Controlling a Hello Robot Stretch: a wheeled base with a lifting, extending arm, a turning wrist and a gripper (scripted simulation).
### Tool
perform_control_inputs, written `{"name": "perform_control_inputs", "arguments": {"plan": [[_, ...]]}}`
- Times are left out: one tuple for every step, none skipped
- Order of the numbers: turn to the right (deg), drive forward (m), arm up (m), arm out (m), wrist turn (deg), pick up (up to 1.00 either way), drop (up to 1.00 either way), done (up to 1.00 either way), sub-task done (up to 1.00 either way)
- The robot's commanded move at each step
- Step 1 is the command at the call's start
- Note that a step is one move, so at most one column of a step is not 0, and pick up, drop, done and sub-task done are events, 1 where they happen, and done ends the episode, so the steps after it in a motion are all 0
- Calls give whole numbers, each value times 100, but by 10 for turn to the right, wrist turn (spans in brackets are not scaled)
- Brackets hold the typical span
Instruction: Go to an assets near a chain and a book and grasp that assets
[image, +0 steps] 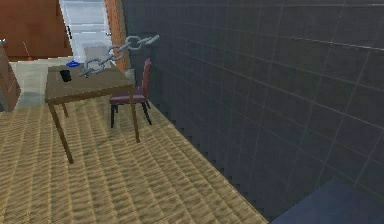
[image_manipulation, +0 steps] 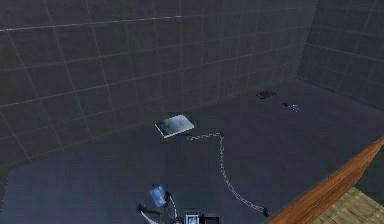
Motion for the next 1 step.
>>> {"name": "perform_control_inputs", "arguments": {"plan": [[0,0,0,0,0,100,0,0,0]]}}
